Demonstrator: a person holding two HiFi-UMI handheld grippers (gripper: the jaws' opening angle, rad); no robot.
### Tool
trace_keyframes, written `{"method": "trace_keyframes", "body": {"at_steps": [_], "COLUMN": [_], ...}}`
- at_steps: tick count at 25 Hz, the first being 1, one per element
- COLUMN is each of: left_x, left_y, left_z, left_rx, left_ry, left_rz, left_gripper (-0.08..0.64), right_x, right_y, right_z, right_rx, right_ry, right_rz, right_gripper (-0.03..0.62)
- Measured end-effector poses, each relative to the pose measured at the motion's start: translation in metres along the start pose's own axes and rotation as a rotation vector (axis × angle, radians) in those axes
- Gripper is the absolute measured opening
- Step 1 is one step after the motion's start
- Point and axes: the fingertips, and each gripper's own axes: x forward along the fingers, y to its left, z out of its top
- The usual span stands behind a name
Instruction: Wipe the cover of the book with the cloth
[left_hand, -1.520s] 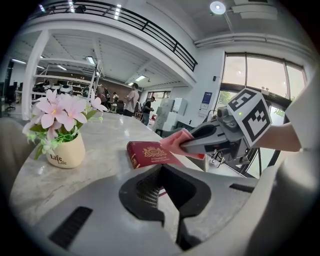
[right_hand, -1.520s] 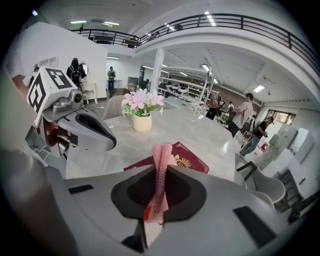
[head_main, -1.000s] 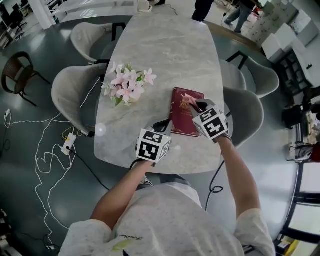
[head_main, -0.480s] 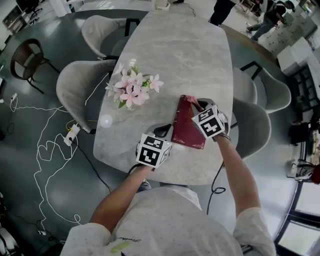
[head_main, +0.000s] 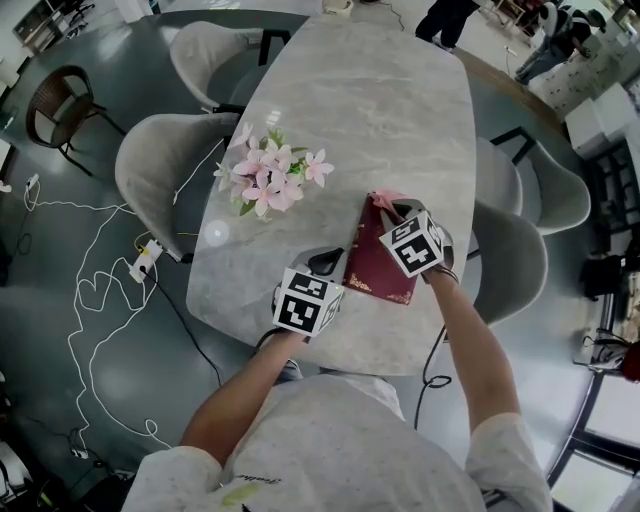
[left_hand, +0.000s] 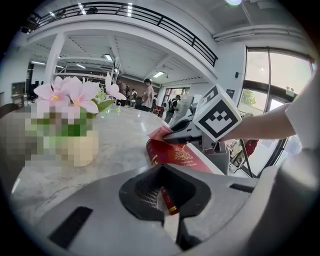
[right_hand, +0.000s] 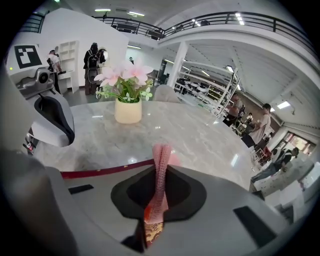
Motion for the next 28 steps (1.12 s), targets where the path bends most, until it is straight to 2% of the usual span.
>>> {"method": "trace_keyframes", "body": {"at_steps": [17,28], "left_x": [-0.006,-0.013], "left_y": [0.001,-0.003], "left_z": [0.002,0.001], "left_rx": [-0.002,0.006], "left_ry": [-0.015,-0.019], "left_rz": [0.011,0.006], "left_gripper": [0.008,0.008], "right_x": [0.005,-0.001], "right_y": [0.022,0.031], "right_z": [-0.011,-0.014], "right_rx": [-0.005,0.018], "right_ry": [0.024,0.020], "right_rz": [0.049,0.050], "right_gripper": [0.018,0.018]}}
